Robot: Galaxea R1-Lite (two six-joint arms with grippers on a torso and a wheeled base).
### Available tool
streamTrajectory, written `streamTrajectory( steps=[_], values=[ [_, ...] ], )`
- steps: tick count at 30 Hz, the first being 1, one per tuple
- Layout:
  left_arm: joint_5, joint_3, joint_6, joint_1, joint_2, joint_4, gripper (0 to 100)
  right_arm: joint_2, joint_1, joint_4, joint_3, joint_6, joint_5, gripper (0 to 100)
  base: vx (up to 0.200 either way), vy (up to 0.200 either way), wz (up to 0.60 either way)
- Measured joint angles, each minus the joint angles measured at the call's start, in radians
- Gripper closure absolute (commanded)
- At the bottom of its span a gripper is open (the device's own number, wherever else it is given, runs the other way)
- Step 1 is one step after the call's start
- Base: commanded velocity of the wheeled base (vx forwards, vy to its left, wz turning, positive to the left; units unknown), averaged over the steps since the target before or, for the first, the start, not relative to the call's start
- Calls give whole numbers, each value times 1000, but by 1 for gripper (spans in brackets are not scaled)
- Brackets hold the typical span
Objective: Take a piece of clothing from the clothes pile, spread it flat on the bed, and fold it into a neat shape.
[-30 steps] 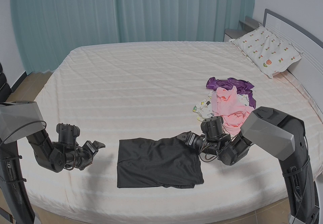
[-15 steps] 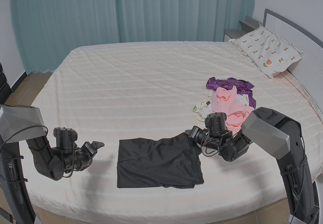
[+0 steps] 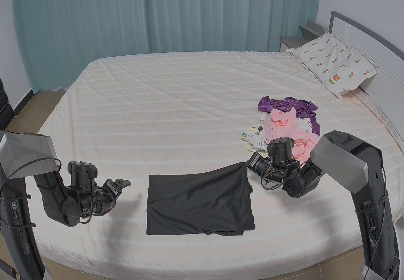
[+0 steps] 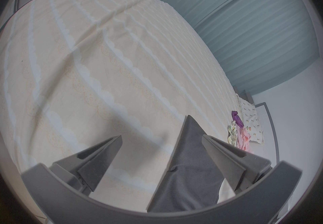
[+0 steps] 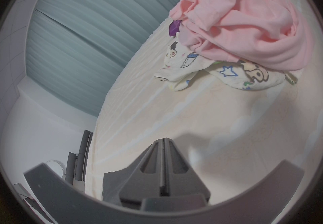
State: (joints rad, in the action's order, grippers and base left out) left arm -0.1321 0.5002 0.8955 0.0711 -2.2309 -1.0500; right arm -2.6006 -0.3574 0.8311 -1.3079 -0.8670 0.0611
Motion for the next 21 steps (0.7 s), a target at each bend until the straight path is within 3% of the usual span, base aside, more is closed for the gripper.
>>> streamTrajectory(
  steps=[11, 12, 18, 21],
  values=[
    [0, 0, -2, 1, -4, 0, 0, 6, 7, 14, 8, 1, 4, 100, 0, 0, 0],
    [0, 0, -2, 1, -4, 0, 0, 6, 8, 14, 10, 1, 4, 0, 0, 0, 0],
    [0, 0, -2, 0, -4, 0, 0, 16, 10, 26, 32, 3, 7, 0, 0, 0, 0],
    [0, 0, -2, 1, -4, -1, 0, 36, 16, 49, 81, 7, 44, 0, 0, 0, 0]
  ],
)
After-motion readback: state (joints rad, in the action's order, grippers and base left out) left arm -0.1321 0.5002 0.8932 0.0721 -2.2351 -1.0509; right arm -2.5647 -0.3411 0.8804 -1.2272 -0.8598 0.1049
